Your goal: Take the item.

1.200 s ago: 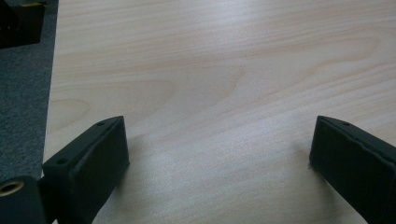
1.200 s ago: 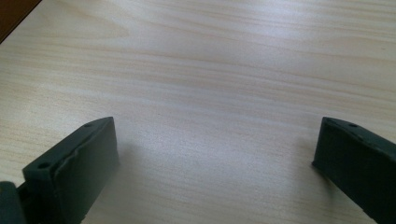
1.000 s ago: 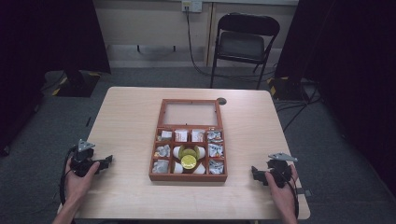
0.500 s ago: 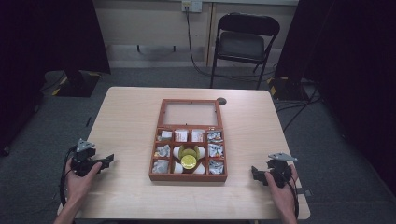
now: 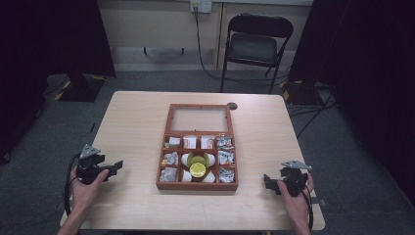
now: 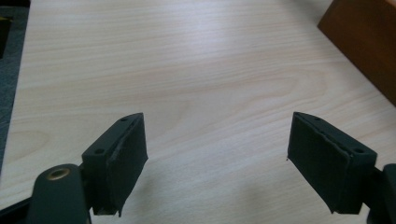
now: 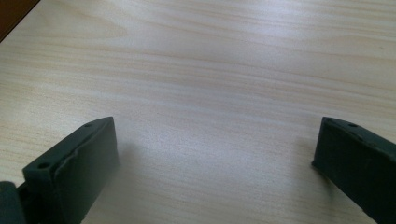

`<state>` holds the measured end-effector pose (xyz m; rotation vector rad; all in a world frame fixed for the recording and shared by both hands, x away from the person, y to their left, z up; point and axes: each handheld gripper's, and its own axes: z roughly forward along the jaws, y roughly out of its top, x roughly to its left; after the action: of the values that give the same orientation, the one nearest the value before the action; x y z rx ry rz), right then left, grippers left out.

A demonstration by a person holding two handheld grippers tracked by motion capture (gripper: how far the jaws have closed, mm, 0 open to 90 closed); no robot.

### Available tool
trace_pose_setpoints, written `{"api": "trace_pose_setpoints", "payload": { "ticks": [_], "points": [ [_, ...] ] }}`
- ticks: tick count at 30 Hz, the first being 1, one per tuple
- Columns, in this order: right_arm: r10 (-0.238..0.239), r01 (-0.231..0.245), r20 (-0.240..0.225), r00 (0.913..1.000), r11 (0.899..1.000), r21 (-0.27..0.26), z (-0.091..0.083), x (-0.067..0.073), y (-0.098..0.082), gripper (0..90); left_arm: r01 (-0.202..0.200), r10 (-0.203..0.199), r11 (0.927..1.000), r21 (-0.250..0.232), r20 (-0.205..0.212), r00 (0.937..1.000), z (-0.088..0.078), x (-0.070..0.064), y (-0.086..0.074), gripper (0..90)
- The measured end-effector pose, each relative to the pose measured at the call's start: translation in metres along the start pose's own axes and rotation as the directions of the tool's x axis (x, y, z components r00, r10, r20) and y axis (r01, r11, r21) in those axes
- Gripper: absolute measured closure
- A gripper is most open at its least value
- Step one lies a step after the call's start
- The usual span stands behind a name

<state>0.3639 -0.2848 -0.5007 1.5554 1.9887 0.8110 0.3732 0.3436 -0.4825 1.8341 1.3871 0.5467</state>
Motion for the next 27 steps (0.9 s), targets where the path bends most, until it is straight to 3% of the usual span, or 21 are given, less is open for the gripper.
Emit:
{"api": "trace_pose_setpoints", "payload": {
  "ticks": [8,13,16,19,27],
  "points": [
    [0.000,0.000,0.000,1.0000,1.000,0.000,0.000,0.000,0.000,0.0,-0.037,0.037,0.9992,-0.018,0.018,0.9992,-0.005,-0.012,0.007,19.5],
    [0.000,0.000,0.000,1.0000,1.000,0.000,0.000,0.000,0.000,0.0,-0.023,0.024,0.9993,-0.031,0.042,0.9988,-0.009,-0.016,0.012,18.8],
    [0.000,0.000,0.000,1.0000,1.000,0.000,0.000,0.000,0.000,0.0,0.002,0.002,0.9992,-0.040,0.093,0.9956,-0.011,-0.020,0.015,17.9],
    [0.000,0.000,0.000,1.0000,1.000,0.000,0.000,0.000,0.000,0.0,-0.060,0.062,0.9974,-0.040,0.064,0.9960,-0.012,-0.026,0.017,17.9],
    [0.000,0.000,0.000,1.0000,1.000,-0.001,0.000,0.000,0.000,0.0,-0.094,0.098,0.9947,-0.042,0.108,0.9893,-0.016,-0.039,0.025,18.1]
  ]
}}
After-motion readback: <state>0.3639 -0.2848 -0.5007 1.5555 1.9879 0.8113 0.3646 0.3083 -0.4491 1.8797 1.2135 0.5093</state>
